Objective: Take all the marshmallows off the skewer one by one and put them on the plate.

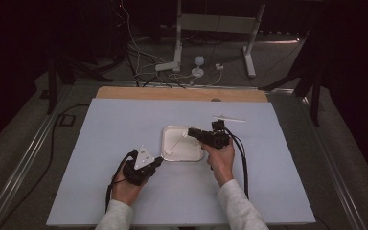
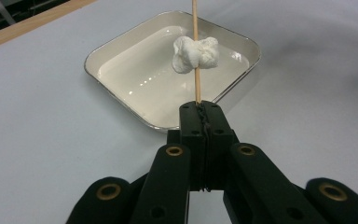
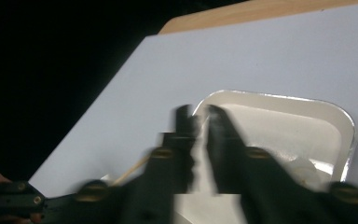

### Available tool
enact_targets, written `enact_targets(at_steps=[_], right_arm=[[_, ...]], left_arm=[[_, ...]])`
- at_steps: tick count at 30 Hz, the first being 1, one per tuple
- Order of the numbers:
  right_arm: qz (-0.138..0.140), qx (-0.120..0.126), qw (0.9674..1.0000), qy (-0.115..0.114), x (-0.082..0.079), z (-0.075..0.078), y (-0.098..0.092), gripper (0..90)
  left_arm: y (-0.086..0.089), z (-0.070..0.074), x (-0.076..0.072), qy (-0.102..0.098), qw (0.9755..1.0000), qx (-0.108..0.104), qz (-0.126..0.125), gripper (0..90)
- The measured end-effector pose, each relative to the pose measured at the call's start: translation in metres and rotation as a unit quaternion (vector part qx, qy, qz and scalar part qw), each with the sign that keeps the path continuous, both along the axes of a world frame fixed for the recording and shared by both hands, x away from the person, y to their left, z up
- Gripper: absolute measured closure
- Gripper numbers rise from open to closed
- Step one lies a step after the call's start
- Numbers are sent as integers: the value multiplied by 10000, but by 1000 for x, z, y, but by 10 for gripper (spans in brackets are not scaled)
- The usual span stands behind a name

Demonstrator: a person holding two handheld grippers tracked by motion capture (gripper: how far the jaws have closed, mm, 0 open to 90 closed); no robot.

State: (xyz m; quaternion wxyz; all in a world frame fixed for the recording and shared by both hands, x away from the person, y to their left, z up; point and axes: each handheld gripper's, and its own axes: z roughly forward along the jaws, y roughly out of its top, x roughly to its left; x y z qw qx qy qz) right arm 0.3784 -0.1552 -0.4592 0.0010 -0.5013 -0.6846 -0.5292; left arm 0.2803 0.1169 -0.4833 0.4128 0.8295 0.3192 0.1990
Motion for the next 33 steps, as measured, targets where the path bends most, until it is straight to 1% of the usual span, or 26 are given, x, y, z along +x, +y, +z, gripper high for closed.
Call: enact_targets(at_steps=[1, 2, 4, 7, 9, 11, 12, 13, 15, 17, 19, 21, 22, 26, 28, 30, 31, 33], right_arm=[[-62, 113, 9999, 46, 1, 0, -1, 652], [-62, 113, 9999, 46, 1, 0, -1, 652], [-94, 267, 9995, 100, 2, 1, -2, 626], [-82, 335, 9994, 93, 2, 1, -2, 611], [-27, 360, 9993, 112, 2, 1, 0, 628], [41, 312, 9994, 134, 2, 0, 3, 631], [52, 271, 9995, 143, 2, 0, 5, 647], [74, 233, 9996, 169, 2, -1, 6, 683], [4, 191, 9997, 147, 1, -1, 7, 752], [-18, 209, 9997, 139, 1, -1, 7, 855], [-125, 138, 9998, 54, -1, 2, 8, 884], [-198, 75, 9998, 9, -1, 3, 7, 893], [-238, 55, 9997, -18, -1, 4, 6, 894], [-158, 63, 9998, -44, -3, 4, 3, 866], [-119, -1, 9999, -98, -5, 5, 3, 856], [-47, -57, 9998, -161, -7, 6, 3, 796], [-7, -123, 9998, -181, -8, 6, 4, 759], [66, -234, 9995, -214, -10, 7, 5, 722]], left_arm=[[0, 0, 0, 0, 10000, 1, 1, 900], [0, 0, 0, -9, 10000, -1, 2, 900], [0, 0, 0, -11, 10000, 14, 13, 900], [0, -1, 0, 0, 10000, 64, 8, 900], [-2, -1, -1, -8, 10000, 56, -12, 900], [-3, -1, -1, -24, 10000, 72, -24, 900], [-3, -1, -1, -29, 10000, 44, -22, 900], [-3, -1, -1, -31, 10000, 26, -25, 900], [-2, 0, -1, -30, 10000, 40, -41, 900], [-3, 0, -1, -35, 10000, 49, -56, 900], [-3, 0, -2, -37, 10000, 48, -64, 900], [-2, 0, -1, -43, 9999, 74, -54, 900], [-1, 0, -1, -40, 10000, 52, -30, 900], [1, 0, 0, -22, 10000, 45, 46, 900], [1, 0, 0, -10, 9999, 59, 82, 900], [2, -1, 1, 6, 9999, 75, 114, 900], [2, -1, 1, 8, 9999, 69, 121, 900], [2, -1, 1, 1, 9999, 46, 133, 900]])
